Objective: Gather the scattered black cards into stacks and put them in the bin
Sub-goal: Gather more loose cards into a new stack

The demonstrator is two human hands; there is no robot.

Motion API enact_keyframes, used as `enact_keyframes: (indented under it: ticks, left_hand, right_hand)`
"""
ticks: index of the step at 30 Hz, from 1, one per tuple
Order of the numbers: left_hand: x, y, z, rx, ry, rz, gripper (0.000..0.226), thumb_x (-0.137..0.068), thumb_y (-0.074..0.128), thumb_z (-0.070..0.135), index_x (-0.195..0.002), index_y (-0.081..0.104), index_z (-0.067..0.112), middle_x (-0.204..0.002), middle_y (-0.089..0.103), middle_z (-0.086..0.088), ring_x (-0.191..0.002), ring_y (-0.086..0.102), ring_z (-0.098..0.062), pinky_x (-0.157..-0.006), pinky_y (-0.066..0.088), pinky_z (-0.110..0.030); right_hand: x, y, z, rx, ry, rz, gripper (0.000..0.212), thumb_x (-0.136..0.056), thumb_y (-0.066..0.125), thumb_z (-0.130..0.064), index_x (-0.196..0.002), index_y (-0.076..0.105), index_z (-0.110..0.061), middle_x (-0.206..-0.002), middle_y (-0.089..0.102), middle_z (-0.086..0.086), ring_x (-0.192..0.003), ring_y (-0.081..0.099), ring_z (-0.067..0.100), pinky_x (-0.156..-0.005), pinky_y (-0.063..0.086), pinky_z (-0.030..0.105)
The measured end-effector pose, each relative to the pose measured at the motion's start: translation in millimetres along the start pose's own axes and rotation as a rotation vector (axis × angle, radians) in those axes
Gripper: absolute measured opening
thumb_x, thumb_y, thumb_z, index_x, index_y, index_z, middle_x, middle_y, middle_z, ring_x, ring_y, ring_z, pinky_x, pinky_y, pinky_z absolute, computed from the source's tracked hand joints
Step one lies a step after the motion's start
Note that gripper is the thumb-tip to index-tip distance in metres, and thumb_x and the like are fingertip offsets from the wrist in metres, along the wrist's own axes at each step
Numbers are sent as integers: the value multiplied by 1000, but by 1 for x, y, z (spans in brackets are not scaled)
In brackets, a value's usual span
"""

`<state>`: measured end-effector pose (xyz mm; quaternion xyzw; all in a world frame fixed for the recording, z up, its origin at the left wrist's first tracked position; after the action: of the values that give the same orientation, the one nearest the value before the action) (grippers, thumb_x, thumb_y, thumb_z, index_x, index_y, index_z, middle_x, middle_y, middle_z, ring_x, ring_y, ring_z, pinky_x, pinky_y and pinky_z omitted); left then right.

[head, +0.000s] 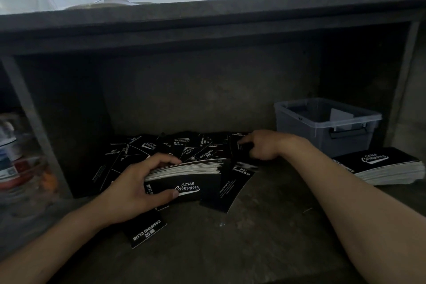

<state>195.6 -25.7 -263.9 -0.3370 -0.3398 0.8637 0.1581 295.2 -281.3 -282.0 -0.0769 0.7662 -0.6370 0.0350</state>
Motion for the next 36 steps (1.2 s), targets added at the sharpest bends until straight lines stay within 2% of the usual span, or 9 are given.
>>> enact_keyframes:
  ticks: [3, 10, 16, 21, 23, 26, 29, 33, 36]
  left_hand:
    - [0, 0, -1, 3, 1, 1, 53, -78, 86, 23, -118, 59, 44, -110, 72, 12, -96, 72, -7, -84, 56, -19]
    - [0, 1, 2, 17, 14, -1, 52, -74, 82, 41, -119, 58, 45, -110, 72, 13, -96, 72, -7, -84, 56, -19]
    - [0, -3, 2, -57, 59, 16, 57, -70, 78, 50, -123, 61, 38, -136, 53, 19, -124, 56, -4, -98, 48, -16]
    - [0, -2, -6, 14, 12, -1, 75, -72, 88, 34, -136, 47, 38, -144, 52, 20, -132, 52, -2, -104, 47, -21]
    - [0, 1, -9, 90, -24, -17, 74, -73, 86, 25, -134, 48, 42, -128, 66, 12, -117, 65, -9, -95, 52, -19]
    - [0, 1, -7, 56, -10, -10, 63, -76, 87, 23, -125, 55, 45, -115, 71, 10, -103, 71, -10, -87, 55, -17]
    - [0, 1, -3, 28, 10, -12, 51, -77, 84, 30, -119, 60, 44, -113, 72, 11, -98, 72, -7, -83, 55, -17]
    - [0, 1, -4, 7, 13, -18, 47, -76, 82, 38, -117, 60, 42, -110, 72, 11, -95, 72, -7, -81, 56, -18]
    - [-1, 1, -5, 3, 18, -17, 47, -75, 80, 43, -117, 60, 41, -110, 71, 12, -94, 71, -7, -81, 55, -17]
  right_hand:
    - [0, -9, -6, -153, -40, 49, 67, -81, 75, -36, -142, 47, -31, -147, 45, 0, -130, 46, 19, -101, 36, 21]
    - [7, -6, 4, -117, -7, -10, 55, -78, 75, -22, -129, 59, -38, -139, 50, -5, -115, 51, 12, -89, 42, 21]
    - [17, -44, 2, -494, -50, 242, 25, -80, 77, -11, -101, 75, -23, -107, 69, -6, -108, 61, 11, -88, 45, 21]
    - [34, 0, -69, -823, -336, -297, 23, -94, 60, -12, -110, 71, -24, -121, 68, 4, -110, 64, 16, -81, 55, 22]
    - [23, -2, -67, -959, -306, -228, 26, -99, 51, -14, -118, 67, -20, -121, 69, 5, -116, 62, 21, -82, 55, 23]
    - [2, -20, -26, -493, -121, 226, 41, -99, 50, -40, -133, 57, -19, -135, 59, 7, -127, 53, 26, -95, 47, 28]
    - [-9, 16, -12, -13, -19, 81, 77, -79, 53, -74, -140, 48, -26, -147, 45, 4, -131, 45, 23, -105, 38, 31]
    - [-9, 0, -9, -226, -103, 101, 41, -62, 84, -49, -99, 69, -37, -102, 66, -15, -92, 61, 6, -74, 46, 18]
    - [-1, -3, -7, -450, -141, 7, 44, -61, 89, -21, -99, 71, -36, -110, 68, -16, -106, 61, 2, -96, 46, 22]
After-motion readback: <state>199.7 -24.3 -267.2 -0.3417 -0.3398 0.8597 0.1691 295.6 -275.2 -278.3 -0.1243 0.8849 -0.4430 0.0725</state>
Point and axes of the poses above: each hand's wrist, its own x-axis away from the middle knuckle, its own y-axis out of the palm, z = x × y, the point moved 10 cm from there along -x, towards the middle knuckle
